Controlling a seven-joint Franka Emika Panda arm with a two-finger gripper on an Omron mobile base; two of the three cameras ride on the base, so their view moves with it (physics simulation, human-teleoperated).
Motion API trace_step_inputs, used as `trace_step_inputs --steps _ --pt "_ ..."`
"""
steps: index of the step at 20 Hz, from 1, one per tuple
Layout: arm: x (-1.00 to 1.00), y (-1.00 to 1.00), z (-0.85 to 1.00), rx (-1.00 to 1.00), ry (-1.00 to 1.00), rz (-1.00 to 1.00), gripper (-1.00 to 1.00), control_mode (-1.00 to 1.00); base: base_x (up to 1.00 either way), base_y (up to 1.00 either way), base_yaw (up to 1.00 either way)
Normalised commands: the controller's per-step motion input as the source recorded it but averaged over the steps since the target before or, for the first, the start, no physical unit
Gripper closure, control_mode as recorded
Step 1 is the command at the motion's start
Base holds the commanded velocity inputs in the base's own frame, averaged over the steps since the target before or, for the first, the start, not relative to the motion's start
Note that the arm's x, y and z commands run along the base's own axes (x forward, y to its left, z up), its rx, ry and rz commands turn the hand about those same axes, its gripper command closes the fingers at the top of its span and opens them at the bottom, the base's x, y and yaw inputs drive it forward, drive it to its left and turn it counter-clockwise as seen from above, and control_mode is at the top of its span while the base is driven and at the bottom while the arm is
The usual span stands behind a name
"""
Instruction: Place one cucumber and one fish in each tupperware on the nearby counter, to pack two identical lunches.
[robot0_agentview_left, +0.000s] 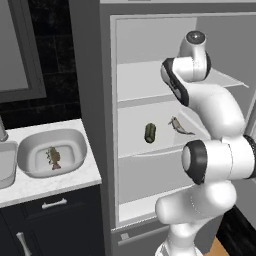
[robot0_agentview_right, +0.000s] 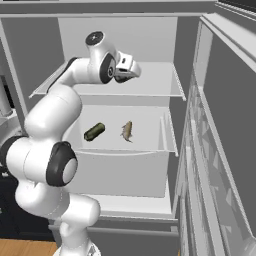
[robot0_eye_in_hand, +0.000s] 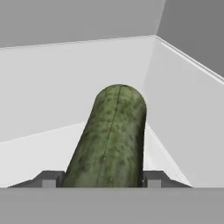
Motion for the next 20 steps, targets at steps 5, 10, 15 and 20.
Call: trace_step_inputs --steps 5,10,15,20 --pt "-1.00 -0.25 0.02 0.10 -0.04 -0.09 1.00 -1.00 0.00 0.00 0.00" --pt "-1.00 -0.06 0.37 0.05 -0.22 0.00 1.00 -1.00 0.00 0.00 0.00" --pt "-1.00 0.00 0.51 0.00 -0.11 0.05 1.00 -1.00 0.00 0.00 0.00" --pt "-1.00 0.00 0.05 0.00 0.00 0.13 1.00 -1.00 0.00 0.00 0.00"
